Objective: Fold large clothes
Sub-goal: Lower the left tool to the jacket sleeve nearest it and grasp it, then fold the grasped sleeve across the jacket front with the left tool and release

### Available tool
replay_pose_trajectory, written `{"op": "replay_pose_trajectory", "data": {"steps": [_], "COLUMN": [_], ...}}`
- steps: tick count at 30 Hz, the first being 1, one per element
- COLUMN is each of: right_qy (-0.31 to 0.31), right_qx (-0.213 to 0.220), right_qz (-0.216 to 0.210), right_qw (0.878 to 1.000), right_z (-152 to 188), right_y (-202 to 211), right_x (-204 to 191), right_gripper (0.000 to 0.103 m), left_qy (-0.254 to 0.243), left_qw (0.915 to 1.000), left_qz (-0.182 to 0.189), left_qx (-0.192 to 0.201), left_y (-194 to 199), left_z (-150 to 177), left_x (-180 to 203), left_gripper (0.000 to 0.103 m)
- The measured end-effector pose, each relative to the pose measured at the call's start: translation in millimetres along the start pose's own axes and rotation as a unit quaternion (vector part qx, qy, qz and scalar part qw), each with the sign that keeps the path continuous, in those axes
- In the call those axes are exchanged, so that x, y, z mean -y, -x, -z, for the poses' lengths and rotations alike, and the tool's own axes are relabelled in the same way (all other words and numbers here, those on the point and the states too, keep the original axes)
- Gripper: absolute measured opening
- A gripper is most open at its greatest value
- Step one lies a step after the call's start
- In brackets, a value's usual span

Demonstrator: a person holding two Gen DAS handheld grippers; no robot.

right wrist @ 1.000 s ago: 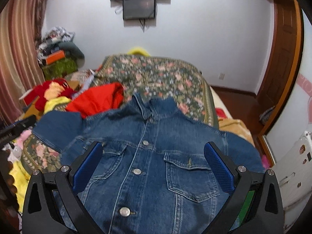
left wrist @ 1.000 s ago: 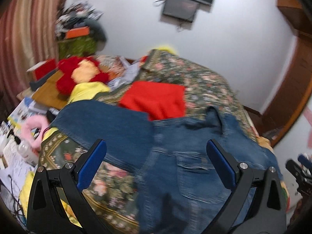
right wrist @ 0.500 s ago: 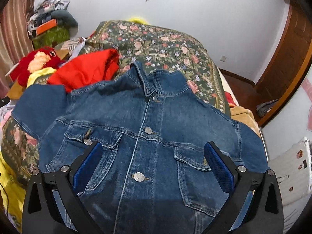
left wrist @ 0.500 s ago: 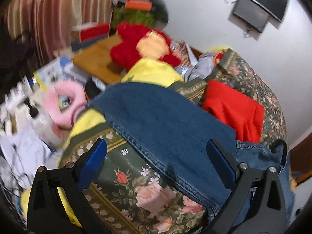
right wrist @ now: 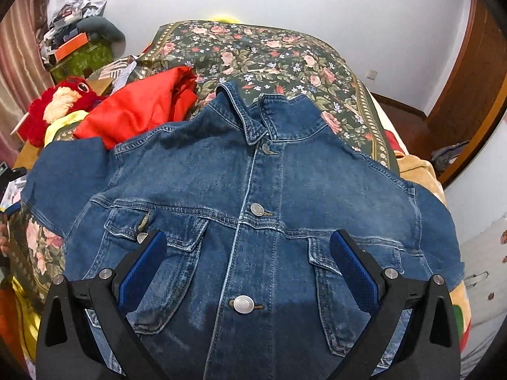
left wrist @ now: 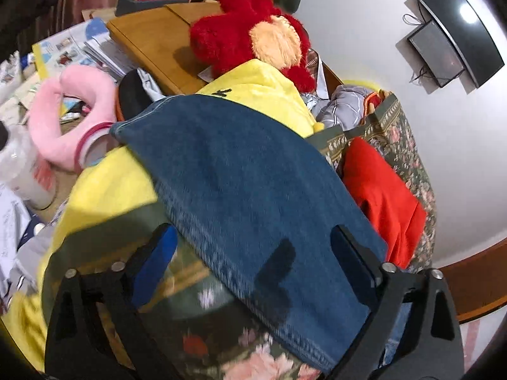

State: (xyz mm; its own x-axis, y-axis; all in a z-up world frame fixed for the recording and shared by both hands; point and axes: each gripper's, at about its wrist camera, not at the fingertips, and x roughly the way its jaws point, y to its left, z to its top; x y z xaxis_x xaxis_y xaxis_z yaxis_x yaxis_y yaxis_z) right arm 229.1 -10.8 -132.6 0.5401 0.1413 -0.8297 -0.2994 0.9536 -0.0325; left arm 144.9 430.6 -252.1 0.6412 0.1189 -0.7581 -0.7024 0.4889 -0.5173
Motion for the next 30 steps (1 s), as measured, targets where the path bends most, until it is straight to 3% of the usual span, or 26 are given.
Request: {"op": "replay_pose_trajectory", "data": {"steps": [6, 10, 15, 17, 24, 27, 30], "right_qy": [-0.01, -0.023, -0.045, -0.053, -0.083, -0.1, -0.11], "right_qx": [0.006, 0.013, 0.018, 0.021, 0.037, 0.044, 0.052], "right_qz": [0.003, 0.003, -0.011, -0.015, -0.016, -0.021, -0.012], "right_qw": [1.0, 1.0, 0.999, 0.998, 0.996, 0.994, 0.992], "right_z": [-1.4, -4.0, -4.0, -3.1, 2.2, 3.9, 6.3], "right_y": [5.0, 12.1, 22.6, 26.8, 41.4, 46.1, 50.8], "right_x": [4.0, 10.6, 20.4, 24.8, 45.2, 56.7, 65.6], "right_gripper": [0.101, 0.102, 0.103, 0.103, 0.103, 0.103, 0.103], "left_qy": [0.038, 0.087, 0.094, 0.068, -0.049, -0.111, -0.175], "left_qw": [0.999, 0.9958, 0.995, 0.9966, 0.9971, 0.9902, 0.9777], "left_qz": [0.021, 0.004, -0.018, -0.041, -0.026, 0.0, 0.027], "left_qx": [-0.012, -0.029, -0.026, -0.019, 0.052, 0.085, 0.113], "left_y": [-20.0, -36.0, -32.3, -24.3, 37.9, 70.7, 98.0], "left_z": [-26.3, -38.3, -46.8, -48.5, -45.8, -37.7, -19.9], "left_x": [-19.8, -38.3, -39.6, -27.8, 48.9, 96.8, 151.3], "left_gripper": [0.08, 0.051, 0.028, 0.012, 0.009, 0.009, 0.009]}}
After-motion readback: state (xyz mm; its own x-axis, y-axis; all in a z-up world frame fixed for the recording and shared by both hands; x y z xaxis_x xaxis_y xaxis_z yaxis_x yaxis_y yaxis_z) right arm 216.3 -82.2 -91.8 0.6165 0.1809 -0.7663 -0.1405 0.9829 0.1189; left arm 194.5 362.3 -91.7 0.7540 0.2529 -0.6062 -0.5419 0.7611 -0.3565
